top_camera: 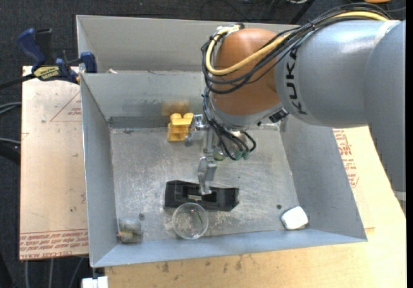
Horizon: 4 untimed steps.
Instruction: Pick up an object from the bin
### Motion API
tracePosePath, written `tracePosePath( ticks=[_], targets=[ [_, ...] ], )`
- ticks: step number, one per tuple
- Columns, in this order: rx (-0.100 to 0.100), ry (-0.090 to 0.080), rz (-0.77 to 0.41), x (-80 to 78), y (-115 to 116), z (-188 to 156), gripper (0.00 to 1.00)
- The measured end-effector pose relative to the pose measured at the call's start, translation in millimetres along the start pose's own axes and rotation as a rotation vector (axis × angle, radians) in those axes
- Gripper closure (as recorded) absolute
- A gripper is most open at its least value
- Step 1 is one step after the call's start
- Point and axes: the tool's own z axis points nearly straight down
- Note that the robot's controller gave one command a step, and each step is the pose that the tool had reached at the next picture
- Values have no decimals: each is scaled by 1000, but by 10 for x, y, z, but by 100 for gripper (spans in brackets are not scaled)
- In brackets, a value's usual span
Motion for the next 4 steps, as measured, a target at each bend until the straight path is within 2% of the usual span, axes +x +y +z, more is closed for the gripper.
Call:
tracePosePath(
  ticks=[1,2,3,4],
  targets=[
    [2,-23,-169,234,-47,270,0],
    [-2,-18,-268,500,-155,744,100],
    [-2,-18,-268,499,-155,743,100],
    [2,-14,-271,351,-77,-911,100]
  ],
)
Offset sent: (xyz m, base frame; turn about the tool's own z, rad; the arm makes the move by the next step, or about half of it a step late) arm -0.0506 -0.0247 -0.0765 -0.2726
